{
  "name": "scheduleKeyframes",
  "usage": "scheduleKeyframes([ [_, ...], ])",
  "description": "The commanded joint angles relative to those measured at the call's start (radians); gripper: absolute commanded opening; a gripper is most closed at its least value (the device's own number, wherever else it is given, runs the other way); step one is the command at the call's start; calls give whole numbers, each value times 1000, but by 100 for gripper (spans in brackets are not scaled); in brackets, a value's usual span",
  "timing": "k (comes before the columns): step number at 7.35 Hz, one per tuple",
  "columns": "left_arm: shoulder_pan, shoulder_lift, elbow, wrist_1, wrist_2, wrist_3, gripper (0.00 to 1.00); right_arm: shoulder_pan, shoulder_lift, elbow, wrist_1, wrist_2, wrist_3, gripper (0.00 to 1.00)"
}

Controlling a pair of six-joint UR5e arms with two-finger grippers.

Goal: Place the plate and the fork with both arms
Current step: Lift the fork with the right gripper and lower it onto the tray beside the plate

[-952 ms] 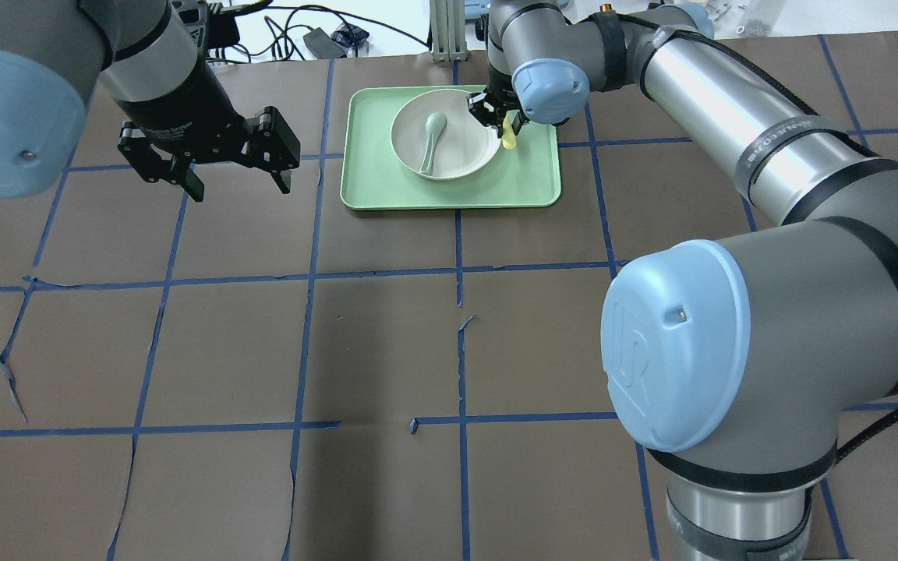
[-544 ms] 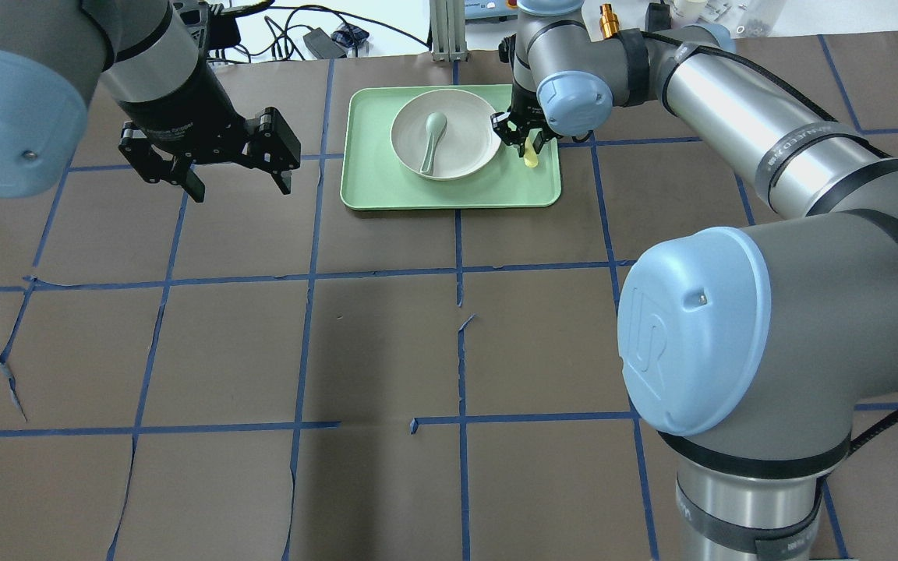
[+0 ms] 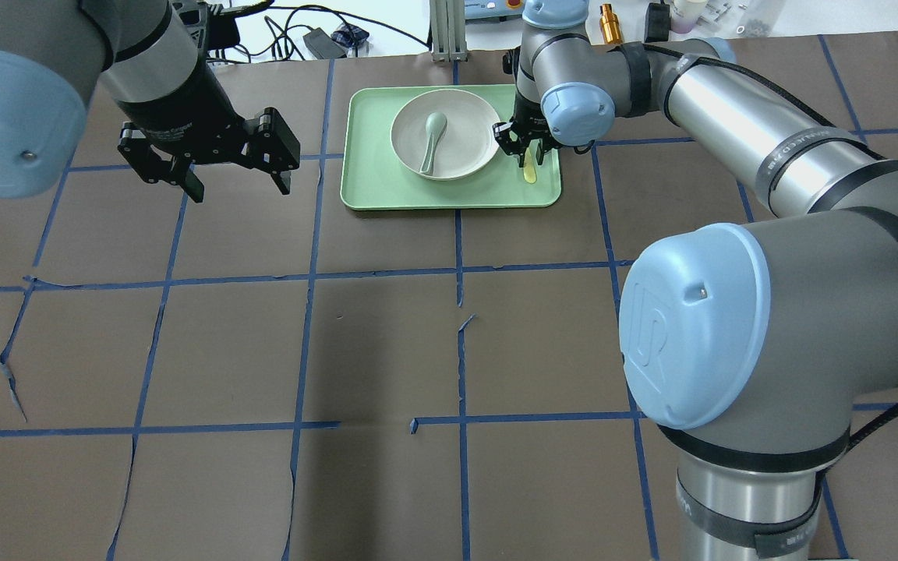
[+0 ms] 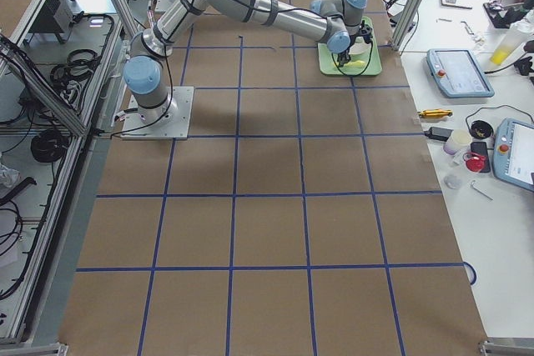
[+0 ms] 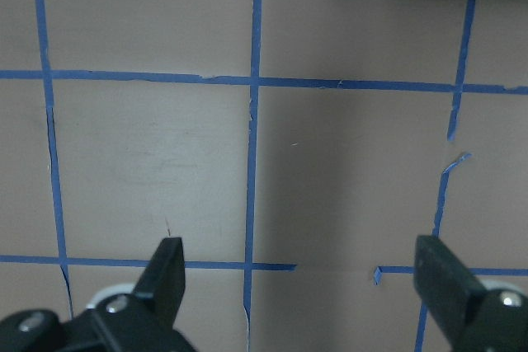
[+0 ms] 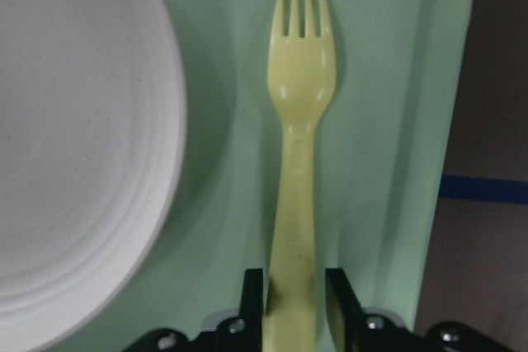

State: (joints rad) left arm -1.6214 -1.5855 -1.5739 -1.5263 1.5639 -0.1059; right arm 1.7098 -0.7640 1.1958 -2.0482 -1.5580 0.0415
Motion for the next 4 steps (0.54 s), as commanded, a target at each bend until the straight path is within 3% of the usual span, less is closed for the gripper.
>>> scheduleKeyframes([
  [1, 0, 2, 0, 0, 1, 0, 100, -1, -14, 27, -3, -1, -2, 100],
  [4, 0, 10, 2, 2, 1, 3, 100, -25, -195, 195, -86, -19, -14, 100],
])
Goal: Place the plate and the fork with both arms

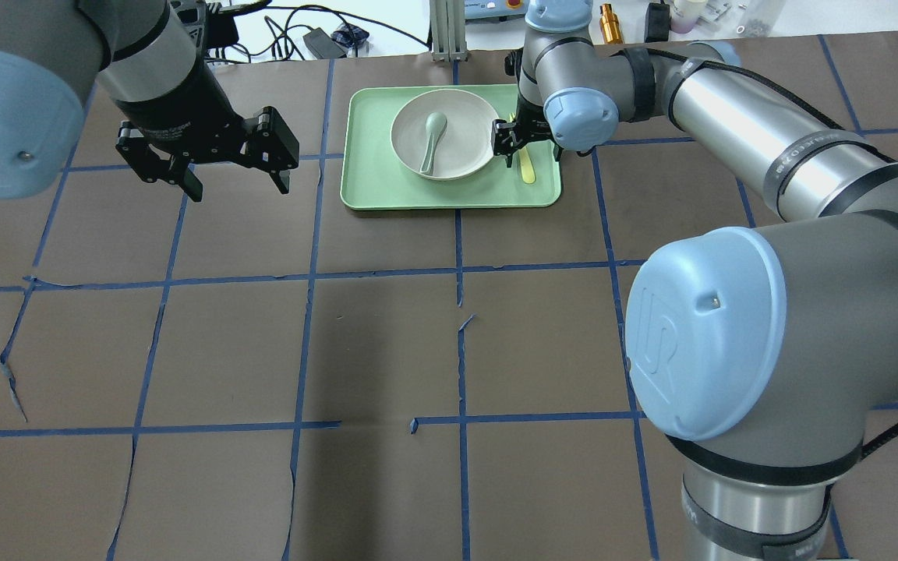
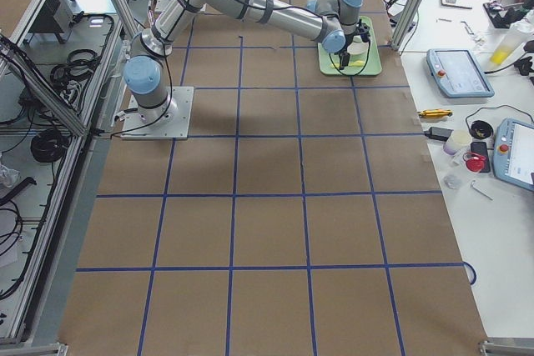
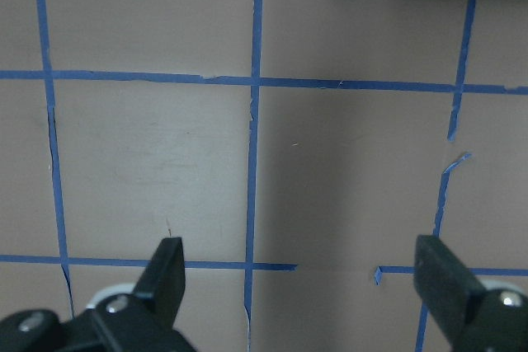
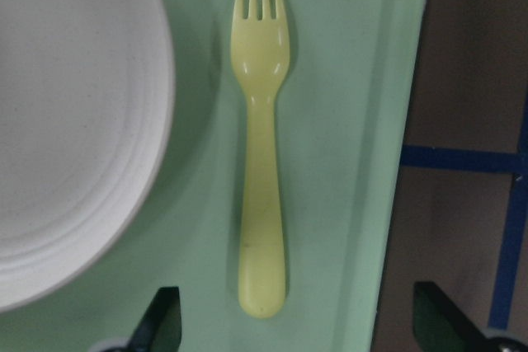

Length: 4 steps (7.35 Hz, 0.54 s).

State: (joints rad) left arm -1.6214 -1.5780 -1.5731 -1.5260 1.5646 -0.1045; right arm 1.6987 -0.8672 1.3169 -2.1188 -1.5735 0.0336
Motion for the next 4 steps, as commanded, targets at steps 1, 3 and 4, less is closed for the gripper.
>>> scheduleKeyframes([
  [1, 0, 4, 1, 0, 2, 2, 100, -22, -196, 134, -3, -5, -6, 100],
  [3, 0, 7, 1, -2, 2, 2, 100, -65, -416, 226, 107, 3, -4, 100],
  [4, 0, 9, 1, -5, 2, 2, 100, -73, -490, 222, 246, 10, -5, 100],
])
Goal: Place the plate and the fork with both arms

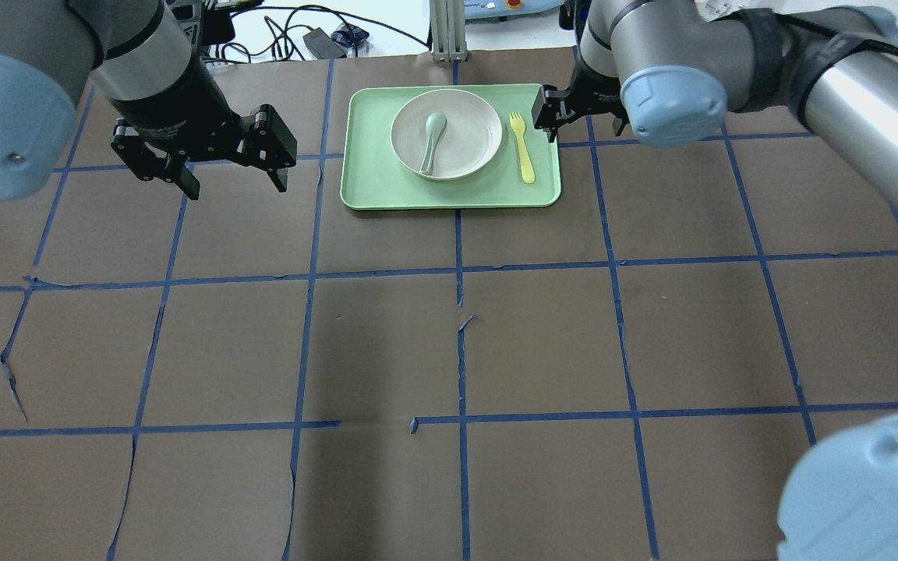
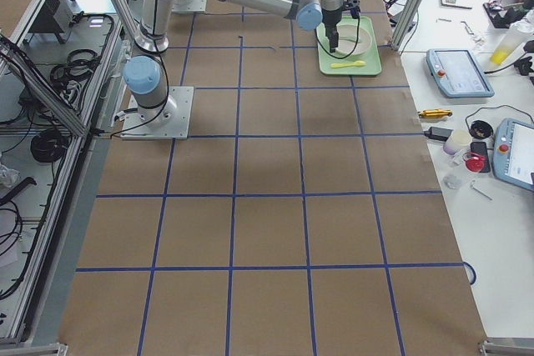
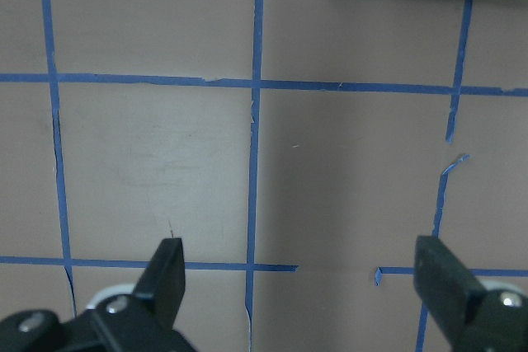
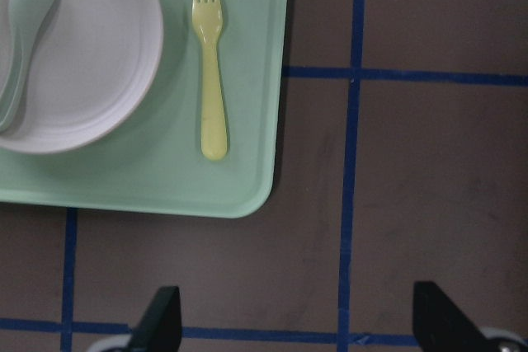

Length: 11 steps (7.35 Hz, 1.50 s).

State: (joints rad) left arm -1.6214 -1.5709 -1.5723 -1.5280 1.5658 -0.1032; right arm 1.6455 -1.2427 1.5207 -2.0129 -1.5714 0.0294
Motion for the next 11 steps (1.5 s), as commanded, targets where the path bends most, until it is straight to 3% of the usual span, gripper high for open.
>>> scheduleKeyframes([
  [1, 0, 5, -2, -4, 0, 0, 100, -19, -186, 25, 216, 1, 0, 100],
  [3, 0, 6, 0, -8, -1, -1, 100, -18, -309, 67, 310, -4, 12, 100],
  [6, -2, 8, -2, -24, 2, 2, 100, -19, -383, 89, 448, -7, 1, 100],
  [11, 0, -3, 6, 9, -4, 7, 100, -16, -371, 88, 370, -6, 20, 100],
])
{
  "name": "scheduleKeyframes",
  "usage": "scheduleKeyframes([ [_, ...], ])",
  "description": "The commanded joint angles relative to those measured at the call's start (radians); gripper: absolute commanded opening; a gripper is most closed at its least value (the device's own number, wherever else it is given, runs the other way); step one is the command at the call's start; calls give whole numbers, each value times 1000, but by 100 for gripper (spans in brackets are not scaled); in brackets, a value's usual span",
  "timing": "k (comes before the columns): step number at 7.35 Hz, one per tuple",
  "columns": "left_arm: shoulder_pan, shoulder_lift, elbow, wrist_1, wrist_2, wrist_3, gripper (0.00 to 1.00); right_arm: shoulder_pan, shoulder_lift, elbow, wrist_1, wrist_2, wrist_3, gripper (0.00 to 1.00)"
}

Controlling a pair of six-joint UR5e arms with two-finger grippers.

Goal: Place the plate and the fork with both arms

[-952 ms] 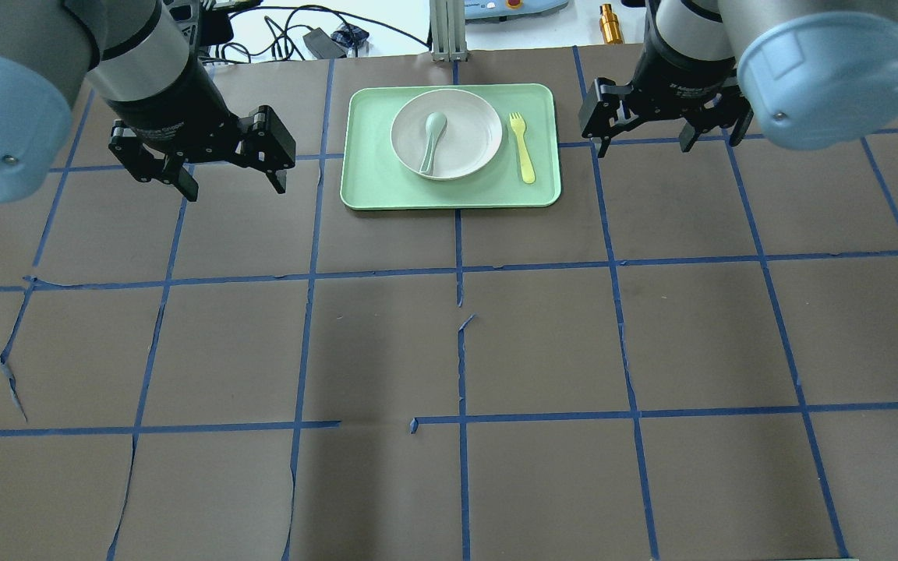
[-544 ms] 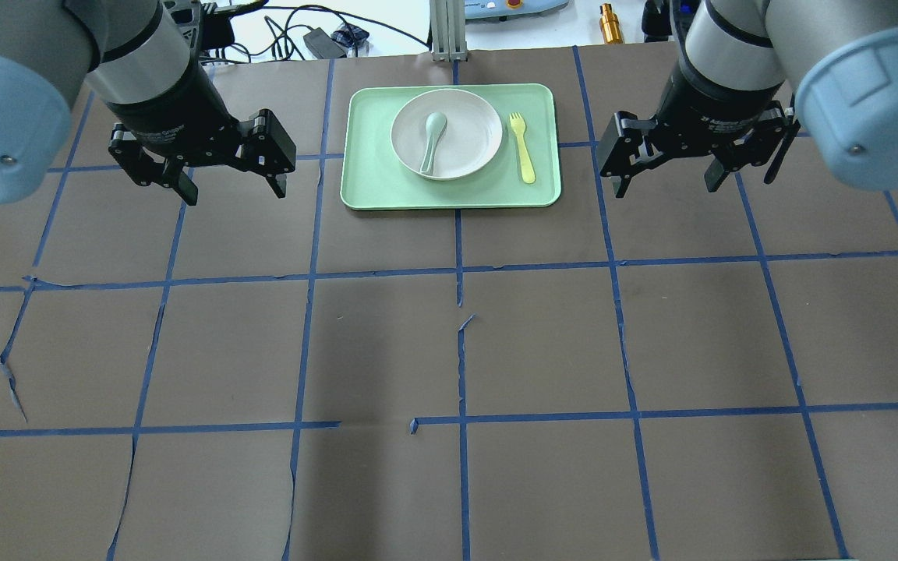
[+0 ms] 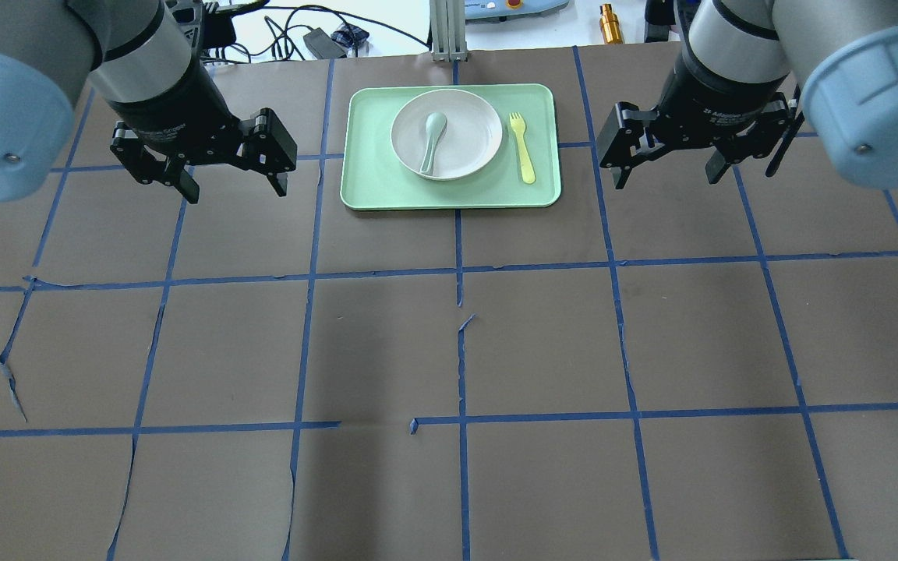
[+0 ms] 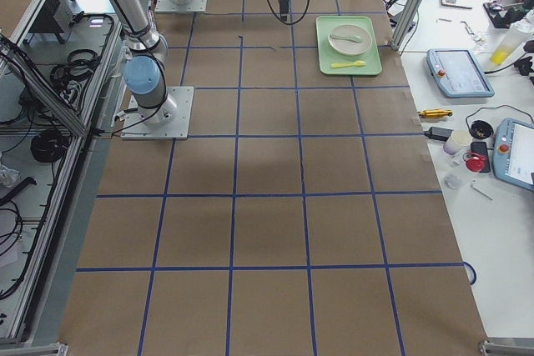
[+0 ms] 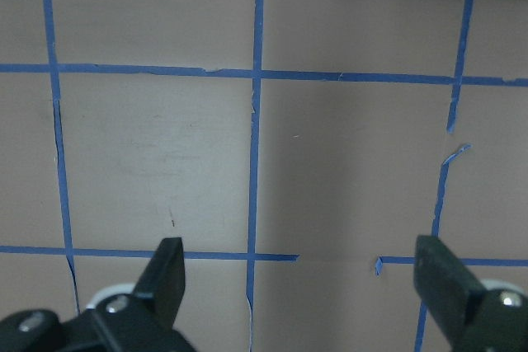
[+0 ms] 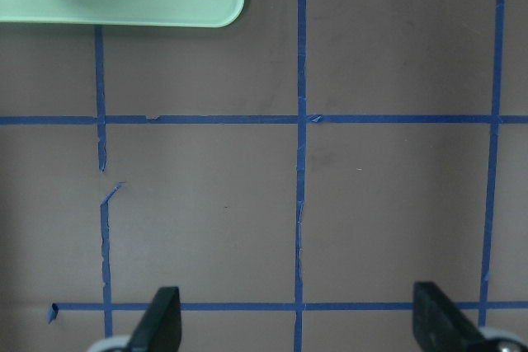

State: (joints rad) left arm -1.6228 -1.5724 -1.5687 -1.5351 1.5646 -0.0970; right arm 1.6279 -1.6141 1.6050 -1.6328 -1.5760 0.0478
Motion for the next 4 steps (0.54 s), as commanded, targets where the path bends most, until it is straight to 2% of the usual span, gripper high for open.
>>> scheduleKeyframes([
  [1, 1, -3, 7, 42, -4, -4, 100, 1, 0, 7, -10, 1, 1, 100],
  [4, 1, 5, -8, 81, -15, -6, 100, 1, 0, 7, -9, -1, 0, 100],
])
